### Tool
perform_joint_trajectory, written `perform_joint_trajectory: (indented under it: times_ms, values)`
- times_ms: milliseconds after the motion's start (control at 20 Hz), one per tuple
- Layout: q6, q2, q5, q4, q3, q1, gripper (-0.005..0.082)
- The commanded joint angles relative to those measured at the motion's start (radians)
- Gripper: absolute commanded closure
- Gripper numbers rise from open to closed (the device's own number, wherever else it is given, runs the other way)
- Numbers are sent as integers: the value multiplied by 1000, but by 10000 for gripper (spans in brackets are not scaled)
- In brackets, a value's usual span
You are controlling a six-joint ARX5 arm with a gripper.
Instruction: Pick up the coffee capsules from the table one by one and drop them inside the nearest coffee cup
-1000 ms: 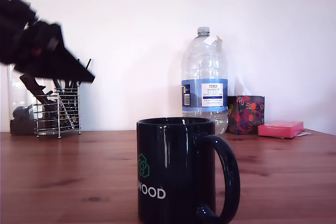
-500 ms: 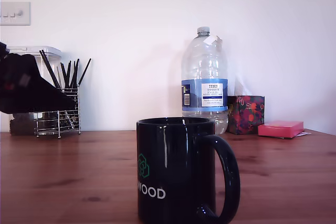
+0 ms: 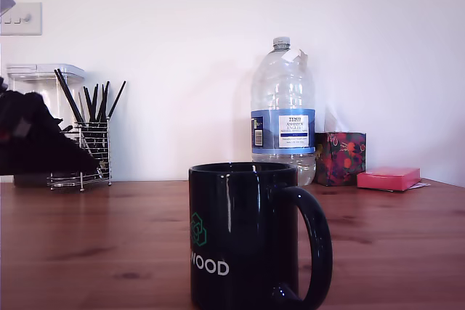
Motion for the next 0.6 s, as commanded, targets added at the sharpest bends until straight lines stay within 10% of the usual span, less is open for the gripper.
perform_joint_trajectory:
  times_ms: [0,350,550]
  values:
    - [35,36,48,39,-18,20,777]
    - [81,268,280,332,-18,115,563]
    - [26,442,308,539,-16,140,231]
